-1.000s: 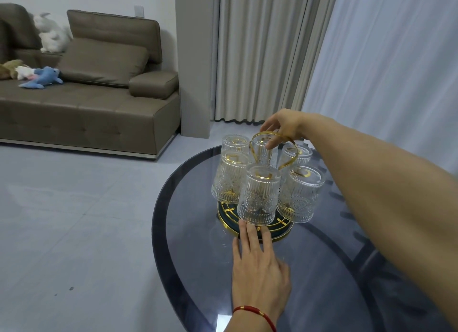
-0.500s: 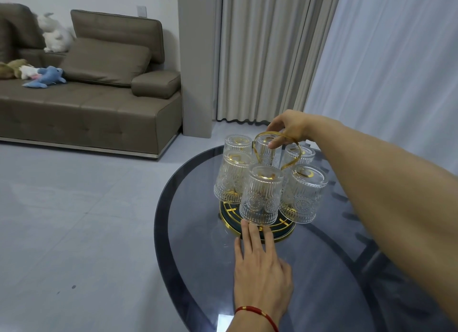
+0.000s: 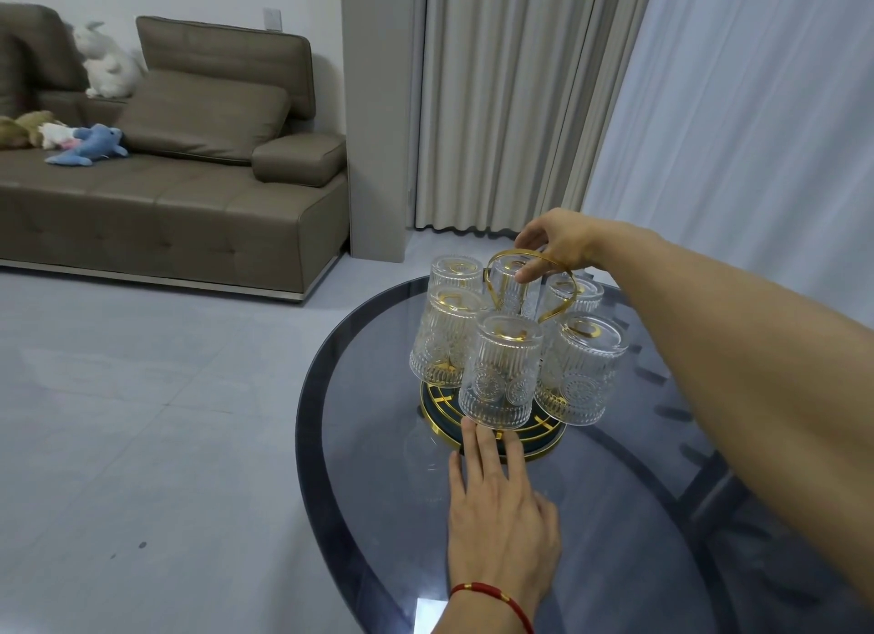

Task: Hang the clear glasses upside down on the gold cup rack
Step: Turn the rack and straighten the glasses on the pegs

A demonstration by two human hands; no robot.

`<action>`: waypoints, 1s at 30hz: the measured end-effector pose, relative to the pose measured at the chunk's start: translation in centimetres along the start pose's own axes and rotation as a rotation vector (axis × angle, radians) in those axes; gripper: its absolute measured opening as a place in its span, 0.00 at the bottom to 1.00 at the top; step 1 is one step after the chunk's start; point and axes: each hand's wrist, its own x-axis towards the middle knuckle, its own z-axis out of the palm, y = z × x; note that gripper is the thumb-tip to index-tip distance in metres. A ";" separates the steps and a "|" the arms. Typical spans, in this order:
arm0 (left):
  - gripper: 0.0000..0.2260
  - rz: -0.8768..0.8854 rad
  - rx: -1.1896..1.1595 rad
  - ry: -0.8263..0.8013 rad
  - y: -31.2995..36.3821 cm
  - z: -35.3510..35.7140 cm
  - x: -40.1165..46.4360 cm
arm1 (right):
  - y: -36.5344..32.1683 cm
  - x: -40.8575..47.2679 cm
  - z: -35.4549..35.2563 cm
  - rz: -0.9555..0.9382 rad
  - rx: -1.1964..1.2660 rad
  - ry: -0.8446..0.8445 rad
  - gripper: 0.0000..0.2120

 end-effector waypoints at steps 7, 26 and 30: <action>0.32 -0.002 -0.004 0.000 -0.1 0.2 0.1 | -0.9 -2.2 -1.3 -0.069 -0.030 0.166 0.23; 0.32 -0.009 -0.031 -0.045 -0.1 0.3 0.1 | -8.5 -10.3 5.7 -0.179 -0.377 0.208 0.18; 0.32 -0.009 -0.028 -0.028 -0.1 0.4 0.1 | -8.5 -10.0 5.8 -0.151 -0.278 0.214 0.13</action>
